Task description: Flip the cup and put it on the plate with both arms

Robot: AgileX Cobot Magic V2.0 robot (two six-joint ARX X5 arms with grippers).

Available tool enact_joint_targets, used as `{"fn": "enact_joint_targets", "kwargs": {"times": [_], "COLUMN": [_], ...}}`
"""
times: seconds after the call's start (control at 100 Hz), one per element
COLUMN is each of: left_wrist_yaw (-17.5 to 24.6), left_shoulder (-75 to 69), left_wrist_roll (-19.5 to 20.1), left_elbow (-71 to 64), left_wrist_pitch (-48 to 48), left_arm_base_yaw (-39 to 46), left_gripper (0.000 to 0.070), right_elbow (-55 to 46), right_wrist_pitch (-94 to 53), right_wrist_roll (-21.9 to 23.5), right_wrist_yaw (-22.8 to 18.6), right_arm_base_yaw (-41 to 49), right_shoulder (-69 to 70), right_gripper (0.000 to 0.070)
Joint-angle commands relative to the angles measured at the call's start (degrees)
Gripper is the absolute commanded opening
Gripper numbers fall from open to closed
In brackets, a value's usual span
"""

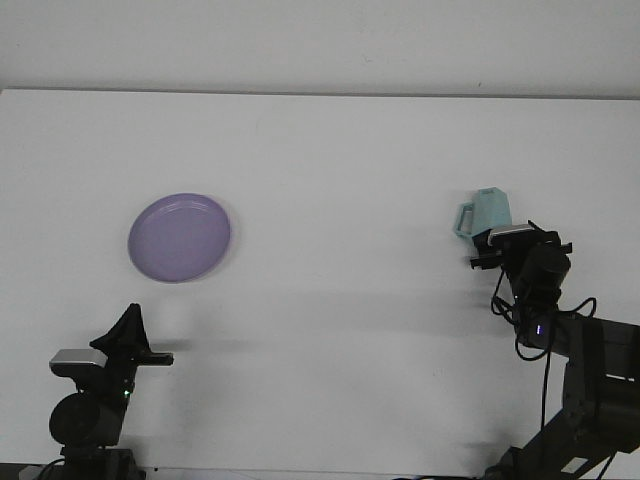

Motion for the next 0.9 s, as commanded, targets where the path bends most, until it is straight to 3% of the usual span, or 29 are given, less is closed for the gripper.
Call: {"fn": "enact_joint_targets", "kwargs": {"times": [0.0,0.32,0.49,0.64,0.89], "left_wrist_yaw": [-0.09,-0.09,-0.09,-0.09,-0.09], "left_shoulder": [-0.09,-0.09,-0.09,-0.09,-0.09], "left_wrist_roll": [0.09,0.09,0.09,0.07,0.07], "left_elbow": [-1.09,-1.09,-1.09,-1.09,-1.07], "left_wrist_pitch": [0.92,0.9,0.92,0.92,0.98], "left_arm_base_yaw": [-0.04,-0.04,-0.04,-0.04,-0.04], "left_gripper": [0.0012,0.0012,0.0012,0.0012,0.0012], "right_elbow": [1.66,5.07,5.44,5.51,5.51], "right_wrist_pitch": [0.92,3.41,3.67,3.65,2.71], "right_wrist_roll": [-0.28,-0.42,-0.42,-0.42,4.42], "right_wrist_yaw": [-0.5,-3.23,-4.59,-5.68,-6.38], "right_arm_base_yaw": [-0.5,-1.07,-1.22,-1.25,-1.16], "right_shoulder": [2.16,5.92,5.92,5.92,4.31], "right_gripper": [0.0472,0.0464,0.0302,0.0001,0.0001]}}
